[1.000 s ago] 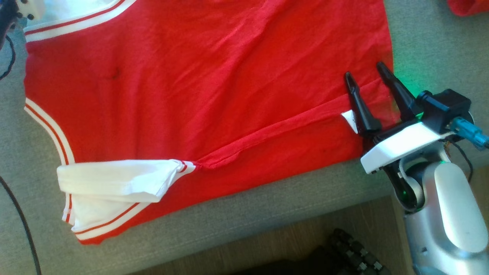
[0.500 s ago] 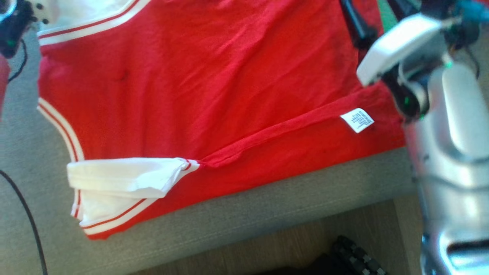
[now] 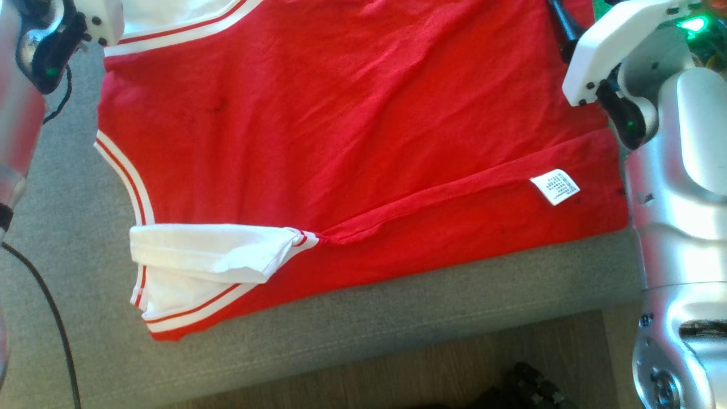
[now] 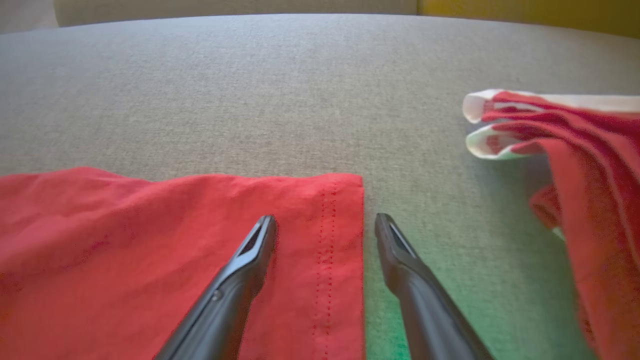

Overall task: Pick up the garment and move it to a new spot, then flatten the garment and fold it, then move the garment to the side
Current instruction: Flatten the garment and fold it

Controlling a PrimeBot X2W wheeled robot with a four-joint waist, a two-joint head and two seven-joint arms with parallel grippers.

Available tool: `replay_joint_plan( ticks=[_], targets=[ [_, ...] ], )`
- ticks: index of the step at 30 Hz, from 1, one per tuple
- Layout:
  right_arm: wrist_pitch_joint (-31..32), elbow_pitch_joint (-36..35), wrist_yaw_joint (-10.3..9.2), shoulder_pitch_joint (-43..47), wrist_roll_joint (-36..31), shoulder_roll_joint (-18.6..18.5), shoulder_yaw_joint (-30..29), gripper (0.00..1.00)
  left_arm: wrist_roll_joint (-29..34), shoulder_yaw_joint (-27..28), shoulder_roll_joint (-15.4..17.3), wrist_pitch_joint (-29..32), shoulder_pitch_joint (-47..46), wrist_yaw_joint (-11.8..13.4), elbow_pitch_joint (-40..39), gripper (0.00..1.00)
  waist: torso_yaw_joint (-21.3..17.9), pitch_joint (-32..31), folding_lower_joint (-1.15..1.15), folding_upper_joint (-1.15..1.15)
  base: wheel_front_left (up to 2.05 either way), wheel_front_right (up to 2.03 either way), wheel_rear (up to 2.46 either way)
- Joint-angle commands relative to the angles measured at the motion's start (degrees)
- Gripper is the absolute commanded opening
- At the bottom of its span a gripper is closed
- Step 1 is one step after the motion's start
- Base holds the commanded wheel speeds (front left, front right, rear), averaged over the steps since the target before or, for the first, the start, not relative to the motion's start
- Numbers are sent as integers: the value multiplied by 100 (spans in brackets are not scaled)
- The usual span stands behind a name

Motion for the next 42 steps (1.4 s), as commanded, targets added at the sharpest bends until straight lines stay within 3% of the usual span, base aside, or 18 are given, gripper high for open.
replay_joint_plan(
  ticks=[1,15,18,22,25,26,32,42],
  targets=[
    [10,-108,-2,-173,28,59,-62,100,-67,97,258,-61,-353,8,-111,0,-12,-14,0,0,0,0,0],
    [-181,883,-2,-853,97,59,-393,99,-303,-309,311,-69,-564,8,-100,0,68,87,0,0,0,0,0],
    [-252,1099,-2,-1002,39,59,-421,73,-348,-387,291,-85,-592,8,-76,0,103,81,0,0,0,0,0],
    [-328,1350,-2,-1118,-38,59,-450,25,-424,-467,275,-118,-606,8,-24,0,130,53,0,0,0,0,0],
    [-382,1501,-2,-1183,-78,59,-460,3,-481,-526,278,-141,-606,8,16,0,138,30,0,0,0,0,0],
    [-400,1538,-2,-1207,-92,59,-462,0,-497,-545,280,-151,-609,8,28,0,143,24,0,0,0,0,0],
    [-582,1654,-2,-1356,-264,59,-600,0,-504,-674,322,-428,-679,8,13,0,175,-7,0,0,0,0,0],
    [-1172,1759,-2,-1761,-265,59,-991,0,-165,-573,398,-1759,-1135,193,177,0,223,-19,0,0,0,0,0]
  ],
)
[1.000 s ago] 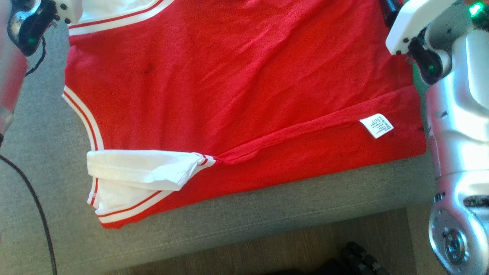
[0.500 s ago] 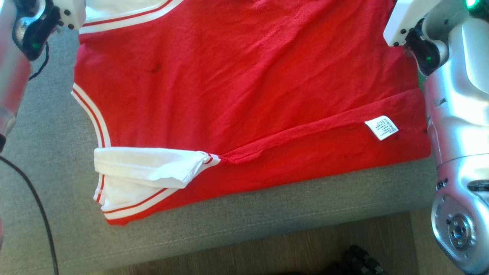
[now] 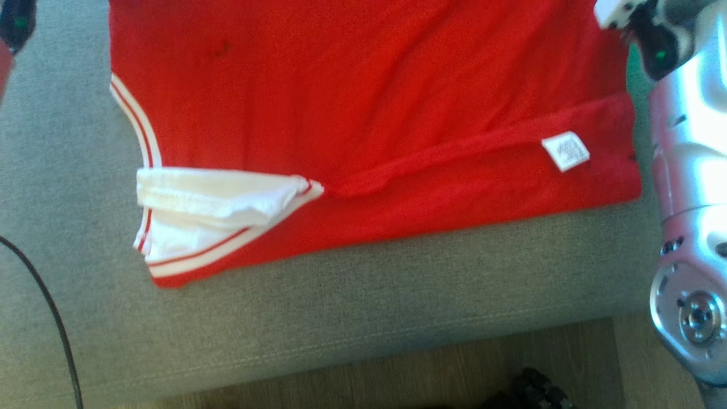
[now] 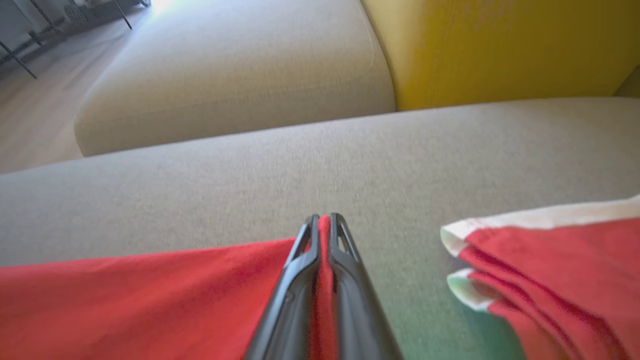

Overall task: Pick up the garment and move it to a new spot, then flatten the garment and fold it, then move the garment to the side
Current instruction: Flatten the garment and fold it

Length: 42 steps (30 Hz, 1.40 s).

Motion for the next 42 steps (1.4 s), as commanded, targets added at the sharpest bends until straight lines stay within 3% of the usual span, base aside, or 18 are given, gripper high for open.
replay_joint_plan(
  ticks=[1,12,20,24,34,42],
  targets=[
    [-121,-180,-2,-245,-64,59,-23,0,-5,238,273,-89,-360,38,-28,0,10,-10,0,0,0,0,0],
    [-682,-104,-2,-343,-289,5,-295,0,16,514,308,-361,-204,-30,-458,0,172,-116,0,0,0,0,0],
    [-829,-144,-2,366,-89,-208,-70,0,80,1174,625,-366,1190,56,-2126,0,332,-382,0,0,0,0,0],
    [-800,-324,-2,766,108,-312,22,0,-6,1551,913,-367,2122,234,-3109,0,383,-476,0,0,0,0,0],
    [-575,-1265,-2,1837,626,-522,201,0,-210,2081,1444,-367,4076,1026,-5281,0,505,-510,0,0,0,0,0],
    [-262,-2393,-2,2793,852,-608,213,0,-264,2419,1347,-367,5090,1520,-6178,0,574,-485,0,0,0,0,0]
  ],
)
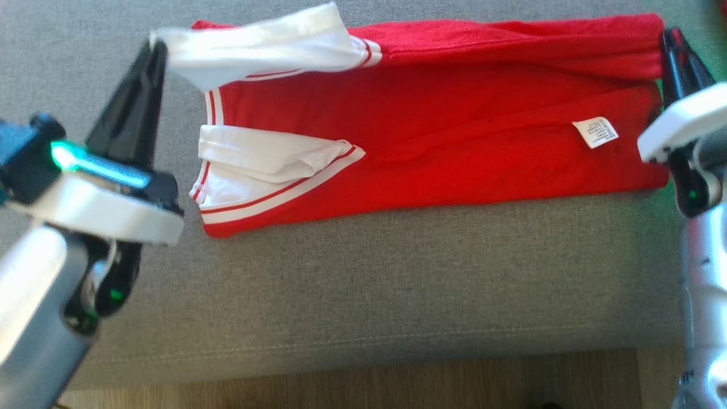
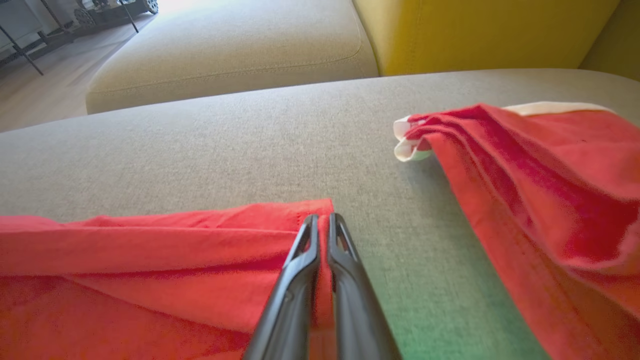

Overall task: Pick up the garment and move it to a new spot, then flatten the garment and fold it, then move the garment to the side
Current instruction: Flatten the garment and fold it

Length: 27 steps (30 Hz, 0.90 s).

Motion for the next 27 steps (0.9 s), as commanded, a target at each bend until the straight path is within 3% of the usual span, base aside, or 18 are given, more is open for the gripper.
replay_joint_plan(
  ticks=[1,7,11,13,14,15,16,17,18,27],
  targets=[
    [76,-352,-2,157,52,-30,70,0,-54,365,182,-29,50,64,-231,0,2,0,0,0,0,0,0],
    [363,-1183,-2,729,157,-25,-18,0,-33,552,53,-29,559,103,-448,0,34,-6,0,0,0,0,0],
    [547,-1560,-2,1057,193,64,-2,25,-99,528,-62,-29,820,64,-413,0,31,-8,0,0,0,0,0],
    [625,-1690,-2,1191,199,120,-7,46,-156,444,-120,4,930,55,-326,0,31,-17,0,0,0,0,0],
    [651,-1750,-2,1248,201,146,-19,90,-191,411,-165,9,968,52,-286,0,33,-25,0,0,0,0,0],
    [673,-1807,-2,1304,199,167,-36,100,-226,372,-210,24,1002,43,-244,0,35,-39,0,0,0,0,0],
    [677,-1874,-2,1352,199,190,-69,100,-242,332,-247,32,1024,33,-203,14,39,-53,0,0,0,0,0],
    [655,-1955,-2,1404,189,214,-103,100,-256,306,-287,37,1044,46,-143,69,43,-76,0,0,0,0,0],
    [633,-2038,-2,1468,162,233,-141,100,-252,283,-326,38,1054,68,-83,100,51,-106,0,0,0,0,0],
    [591,-2627,-2,2262,390,583,-493,100,234,364,-763,-20,1384,573,158,100,35,-555,0,0,0,0,0]
  ],
)
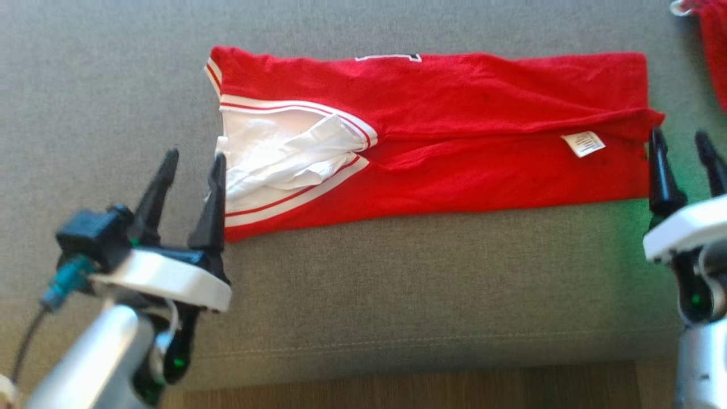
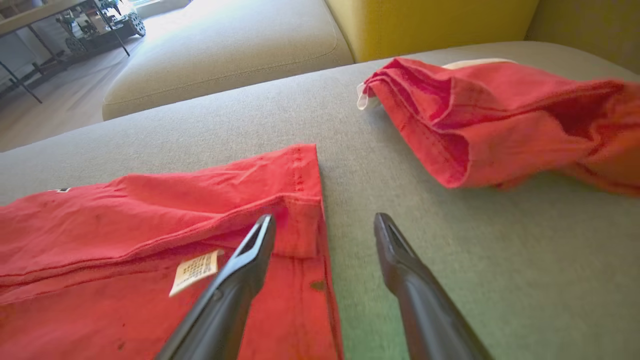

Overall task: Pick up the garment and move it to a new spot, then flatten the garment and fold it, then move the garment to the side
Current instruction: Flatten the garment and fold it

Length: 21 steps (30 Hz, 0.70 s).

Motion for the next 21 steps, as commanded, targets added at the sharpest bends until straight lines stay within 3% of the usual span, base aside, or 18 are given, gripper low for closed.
replay_joint_plan(
  ticks=[1,9,14,21],
  targets=[
    [-22,-231,-2,74,118,19,97,100,170,283,-1,-65,39,80,-144,100,-32,-161,0,0,0,0,0],
    [39,478,-2,-179,623,49,20,100,1592,650,-948,-70,689,302,-30,100,-24,-520,0,0,0,0,0],
    [230,1235,-2,-697,478,50,-236,100,2095,682,-1377,-70,897,66,114,100,193,-660,0,0,0,0,0],
    [542,2110,-2,-1133,-262,-31,-860,100,2390,806,-1849,-70,1034,-308,274,100,531,-768,0,0,0,0,0]
  ],
)
